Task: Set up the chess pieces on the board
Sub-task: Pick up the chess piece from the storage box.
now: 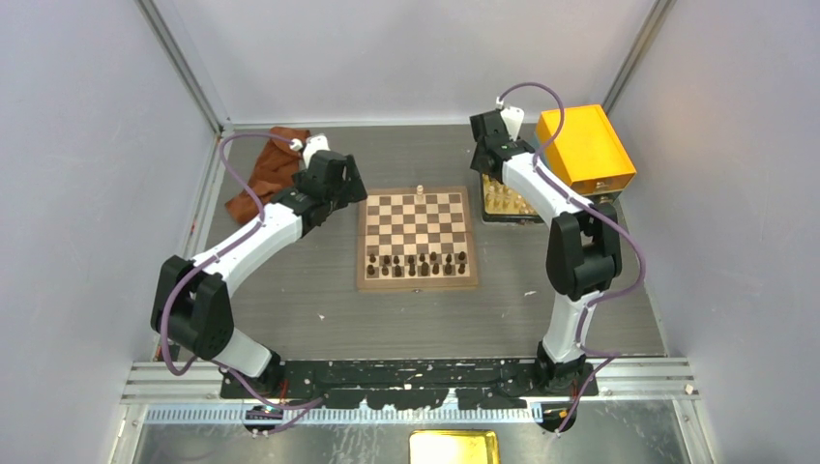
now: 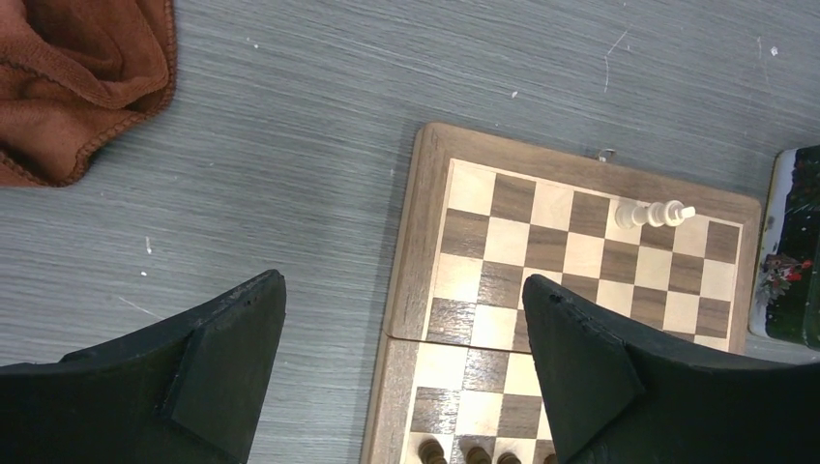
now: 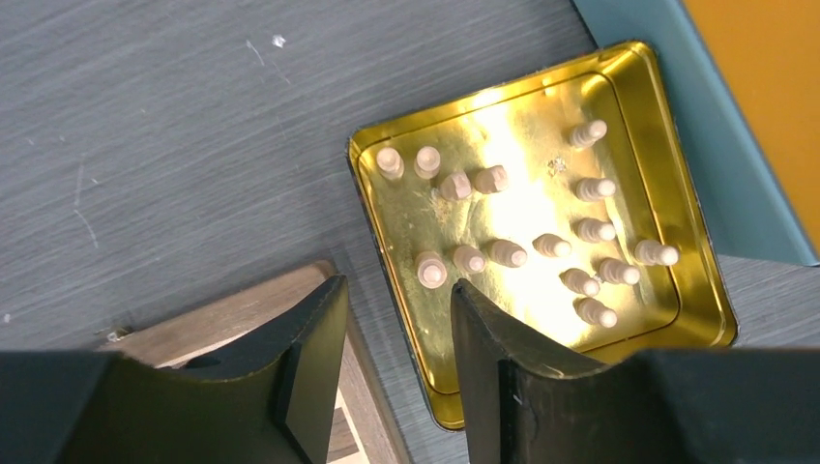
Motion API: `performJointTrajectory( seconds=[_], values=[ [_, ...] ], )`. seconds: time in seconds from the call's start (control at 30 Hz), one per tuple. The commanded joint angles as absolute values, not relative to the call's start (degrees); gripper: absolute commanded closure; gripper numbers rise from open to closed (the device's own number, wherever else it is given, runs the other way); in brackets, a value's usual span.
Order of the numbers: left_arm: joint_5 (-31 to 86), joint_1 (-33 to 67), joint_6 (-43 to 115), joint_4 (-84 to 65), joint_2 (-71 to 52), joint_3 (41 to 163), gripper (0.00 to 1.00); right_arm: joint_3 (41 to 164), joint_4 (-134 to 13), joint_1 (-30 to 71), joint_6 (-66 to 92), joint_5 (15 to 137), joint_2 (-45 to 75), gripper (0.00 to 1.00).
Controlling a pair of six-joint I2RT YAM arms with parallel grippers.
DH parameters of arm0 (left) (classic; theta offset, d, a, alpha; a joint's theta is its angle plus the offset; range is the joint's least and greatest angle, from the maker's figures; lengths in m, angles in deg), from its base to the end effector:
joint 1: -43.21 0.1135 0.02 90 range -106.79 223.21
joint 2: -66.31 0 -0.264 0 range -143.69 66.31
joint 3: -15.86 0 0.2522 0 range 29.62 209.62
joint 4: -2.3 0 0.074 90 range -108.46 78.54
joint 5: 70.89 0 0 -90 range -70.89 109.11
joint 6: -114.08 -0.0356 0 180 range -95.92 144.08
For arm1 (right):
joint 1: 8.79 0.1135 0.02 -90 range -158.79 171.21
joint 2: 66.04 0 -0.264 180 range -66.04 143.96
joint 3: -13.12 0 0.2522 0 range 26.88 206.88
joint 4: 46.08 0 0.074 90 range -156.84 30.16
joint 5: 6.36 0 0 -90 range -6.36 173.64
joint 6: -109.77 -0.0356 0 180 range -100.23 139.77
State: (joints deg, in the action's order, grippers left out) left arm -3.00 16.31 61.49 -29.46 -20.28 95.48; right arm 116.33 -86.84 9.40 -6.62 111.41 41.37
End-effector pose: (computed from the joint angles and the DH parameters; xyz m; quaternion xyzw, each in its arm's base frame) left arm 0.3076 -0.1410 0.2795 -0.1637 0.8735 -0.0796 0.4515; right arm 0.4091 0.1170 0.2724 0.1558 0.8879 -0.0641 0.4281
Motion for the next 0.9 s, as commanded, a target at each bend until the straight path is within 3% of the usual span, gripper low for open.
performJointTrajectory(
  seconds=[0.0,0.3,0.87],
  values=[
    [-5.07,16.23,59.97,-29.31,-17.87,97.29,0.07,116.67,-87.47,8.60,-8.78,111.63,42.28,0.52],
    [-5.76,16.23,59.12,-29.35,-17.47,97.18,0.07,116.03,-87.70,7.04,-11.31,109.42,43.65,0.63],
    [-7.72,16.23,59.06,-29.22,-16.25,95.98,0.07,115.13,-87.88,6.25,-13.06,107.01,46.62,0.67]
  ],
)
